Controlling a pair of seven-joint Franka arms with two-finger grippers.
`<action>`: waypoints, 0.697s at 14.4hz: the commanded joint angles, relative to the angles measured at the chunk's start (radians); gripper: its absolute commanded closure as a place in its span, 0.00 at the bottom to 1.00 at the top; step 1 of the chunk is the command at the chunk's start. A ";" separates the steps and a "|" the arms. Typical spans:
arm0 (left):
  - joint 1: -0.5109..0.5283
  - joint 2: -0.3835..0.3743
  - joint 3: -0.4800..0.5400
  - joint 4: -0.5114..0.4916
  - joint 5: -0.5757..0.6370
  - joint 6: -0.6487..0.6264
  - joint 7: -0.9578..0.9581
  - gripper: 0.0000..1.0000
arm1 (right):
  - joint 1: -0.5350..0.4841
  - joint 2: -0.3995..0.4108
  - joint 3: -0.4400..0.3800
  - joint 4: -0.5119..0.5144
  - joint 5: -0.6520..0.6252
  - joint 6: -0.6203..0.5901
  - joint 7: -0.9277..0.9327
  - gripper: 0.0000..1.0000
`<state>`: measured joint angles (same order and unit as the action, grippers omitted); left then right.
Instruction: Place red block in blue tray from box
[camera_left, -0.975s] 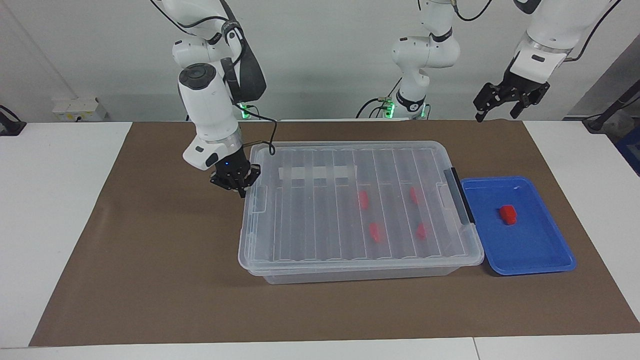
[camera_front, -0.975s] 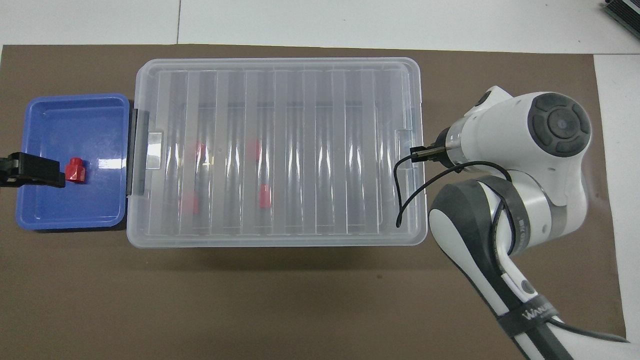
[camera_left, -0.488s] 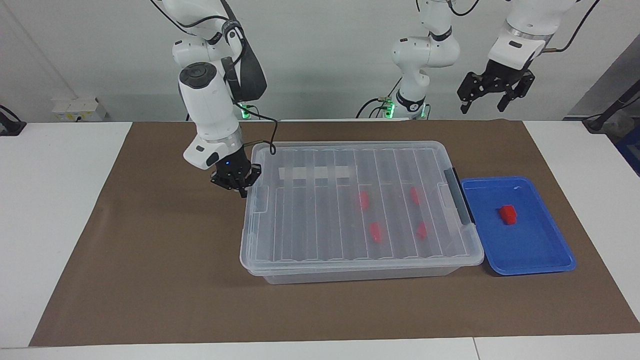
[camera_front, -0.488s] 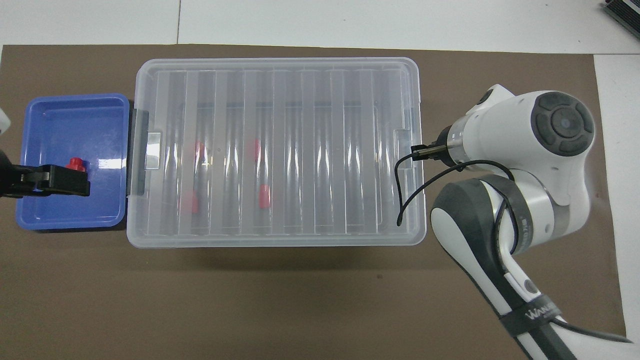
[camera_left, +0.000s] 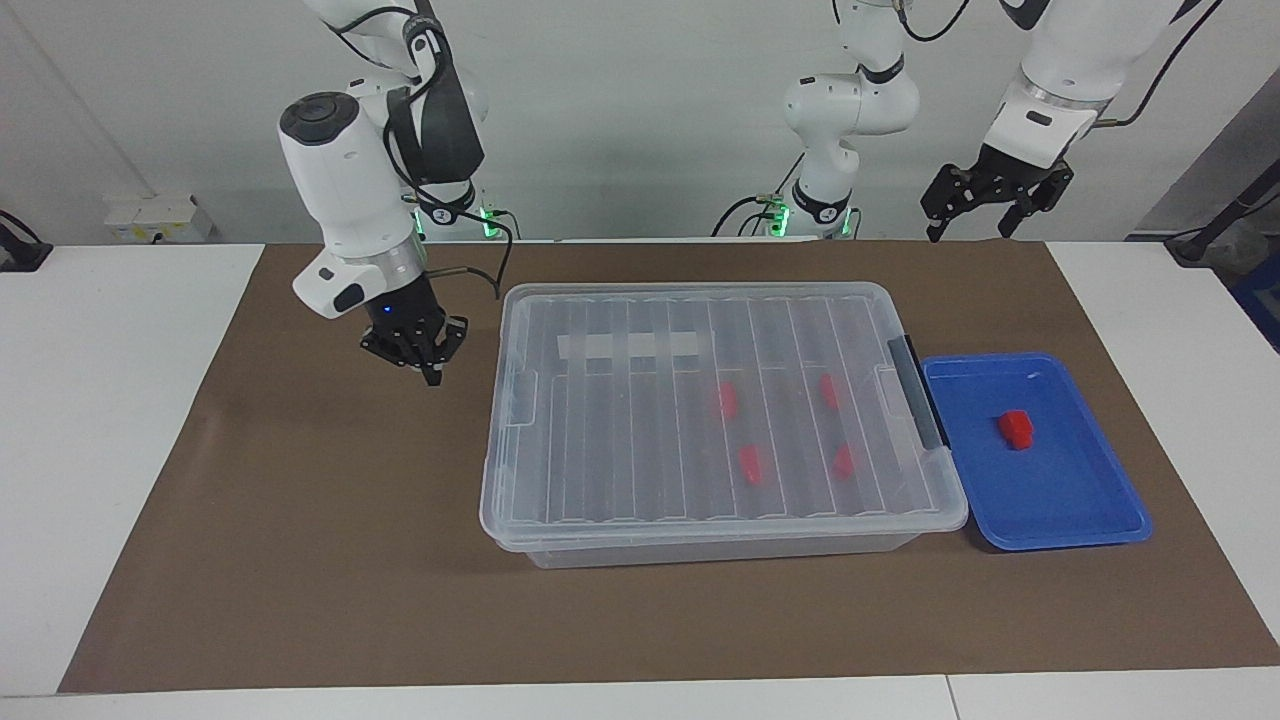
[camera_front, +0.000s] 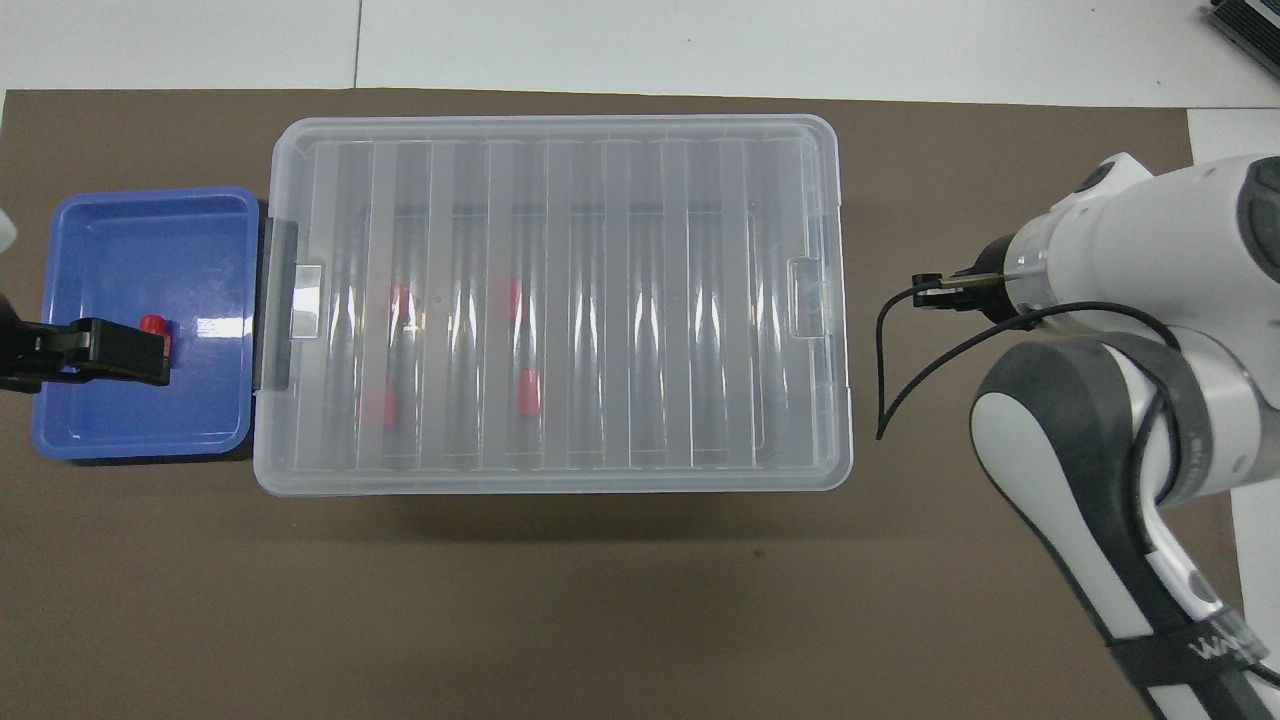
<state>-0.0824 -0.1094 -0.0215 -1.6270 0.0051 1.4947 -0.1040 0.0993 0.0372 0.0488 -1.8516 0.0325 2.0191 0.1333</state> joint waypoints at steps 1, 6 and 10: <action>0.010 -0.016 0.003 -0.010 -0.011 -0.001 0.012 0.00 | -0.049 -0.052 0.002 -0.008 0.004 -0.074 0.019 0.00; 0.024 -0.019 0.008 -0.014 -0.011 -0.001 0.007 0.00 | -0.092 -0.074 -0.010 0.070 -0.032 -0.198 0.019 0.00; 0.027 -0.018 0.008 -0.014 -0.011 0.015 0.014 0.00 | -0.102 -0.051 -0.004 0.247 -0.063 -0.351 0.060 0.00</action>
<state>-0.0632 -0.1118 -0.0115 -1.6271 0.0051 1.4949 -0.1039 0.0053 -0.0346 0.0348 -1.7075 -0.0148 1.7519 0.1488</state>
